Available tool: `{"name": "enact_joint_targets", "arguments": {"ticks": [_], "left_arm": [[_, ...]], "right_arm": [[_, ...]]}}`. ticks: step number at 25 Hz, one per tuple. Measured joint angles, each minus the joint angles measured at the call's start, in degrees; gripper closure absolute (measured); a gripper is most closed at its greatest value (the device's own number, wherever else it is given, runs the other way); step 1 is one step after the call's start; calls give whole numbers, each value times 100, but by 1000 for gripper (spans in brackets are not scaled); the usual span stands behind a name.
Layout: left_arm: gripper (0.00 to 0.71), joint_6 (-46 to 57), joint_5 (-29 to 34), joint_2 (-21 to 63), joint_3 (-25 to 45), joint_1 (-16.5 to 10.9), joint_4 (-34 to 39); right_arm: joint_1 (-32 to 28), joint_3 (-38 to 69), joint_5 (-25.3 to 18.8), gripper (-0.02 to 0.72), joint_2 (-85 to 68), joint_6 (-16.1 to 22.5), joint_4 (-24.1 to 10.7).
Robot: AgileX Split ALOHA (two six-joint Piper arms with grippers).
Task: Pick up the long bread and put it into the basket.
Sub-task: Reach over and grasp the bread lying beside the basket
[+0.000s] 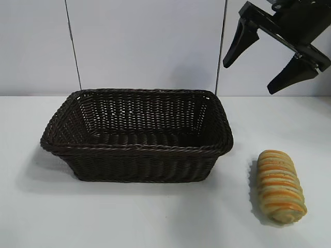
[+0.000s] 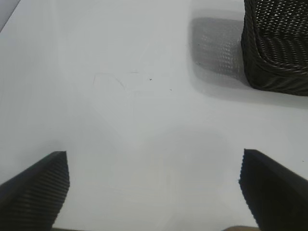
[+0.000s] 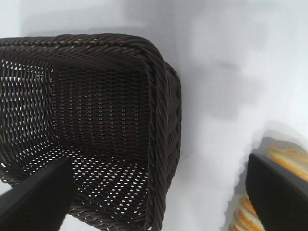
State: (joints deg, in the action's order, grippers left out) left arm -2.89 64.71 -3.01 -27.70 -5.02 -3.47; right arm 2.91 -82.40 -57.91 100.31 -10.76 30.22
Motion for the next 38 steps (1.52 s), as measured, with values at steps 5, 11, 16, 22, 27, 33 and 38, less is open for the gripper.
{"name": "enact_joint_targets", "arguments": {"ticks": [5, 11, 16, 22, 27, 33, 38], "left_arm": [[18, 0, 6, 372, 0, 0, -11], [18, 0, 1, 372, 0, 13, -23], [18, 0, 1, 372, 0, 224, -23], [18, 0, 1, 372, 0, 336, -23], [18, 0, 1, 372, 0, 336, -23], [19, 0, 1, 372, 0, 336, -23], [19, 0, 1, 372, 0, 336, -23]], "right_arm": [[0, 0, -715, 8, -483, 83, -655], [0, 0, -1156, 8, -1141, 582, -1627], [0, 416, -1075, 8, -1441, 850, -2254], [0, 1872, 409, 8, -1484, 897, -2045], [0, 2909, 1807, 8, -1484, 899, -1948], [0, 3619, 2813, 8, -1485, 684, -1583], [0, 3679, 3075, 8, -1278, 289, -1125]]}}
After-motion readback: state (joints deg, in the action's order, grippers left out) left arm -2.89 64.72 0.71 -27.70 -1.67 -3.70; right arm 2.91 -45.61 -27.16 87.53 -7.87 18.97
